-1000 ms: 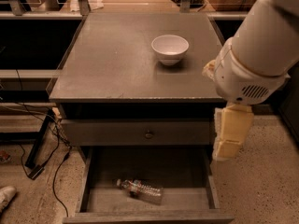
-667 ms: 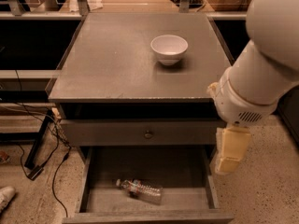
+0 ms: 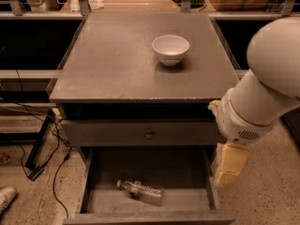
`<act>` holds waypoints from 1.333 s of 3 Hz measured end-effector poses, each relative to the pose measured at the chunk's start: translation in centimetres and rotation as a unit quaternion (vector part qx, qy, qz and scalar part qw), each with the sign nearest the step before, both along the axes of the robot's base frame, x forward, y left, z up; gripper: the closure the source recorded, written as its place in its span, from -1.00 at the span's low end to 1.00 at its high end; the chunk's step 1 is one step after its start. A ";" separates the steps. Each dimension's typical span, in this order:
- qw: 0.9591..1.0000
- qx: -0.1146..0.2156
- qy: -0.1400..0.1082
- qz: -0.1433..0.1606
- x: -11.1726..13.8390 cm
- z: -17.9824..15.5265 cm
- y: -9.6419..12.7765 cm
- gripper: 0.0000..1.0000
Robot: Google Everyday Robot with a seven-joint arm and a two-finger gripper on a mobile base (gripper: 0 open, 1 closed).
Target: Pick water bottle from middle drawer and place on counter
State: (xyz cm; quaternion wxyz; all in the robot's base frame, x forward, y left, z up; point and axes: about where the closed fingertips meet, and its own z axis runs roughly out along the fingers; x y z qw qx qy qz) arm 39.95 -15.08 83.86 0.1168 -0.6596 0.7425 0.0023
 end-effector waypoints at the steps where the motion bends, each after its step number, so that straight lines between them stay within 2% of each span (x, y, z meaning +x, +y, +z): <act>1: 1.000 0.003 0.014 0.009 -0.9 -2.7 1.7 -1.00; 2: 0.999 0.016 0.032 0.023 -2.2 -5.8 4.1 -1.00; 3: 0.998 0.033 0.038 0.044 -3.6 -7.1 6.1 -1.00; 4: 0.998 0.032 0.040 0.043 -3.7 -7.5 6.3 -1.00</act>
Offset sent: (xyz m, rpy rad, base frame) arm -0.0382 0.0717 -0.0984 0.0751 0.1188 0.0804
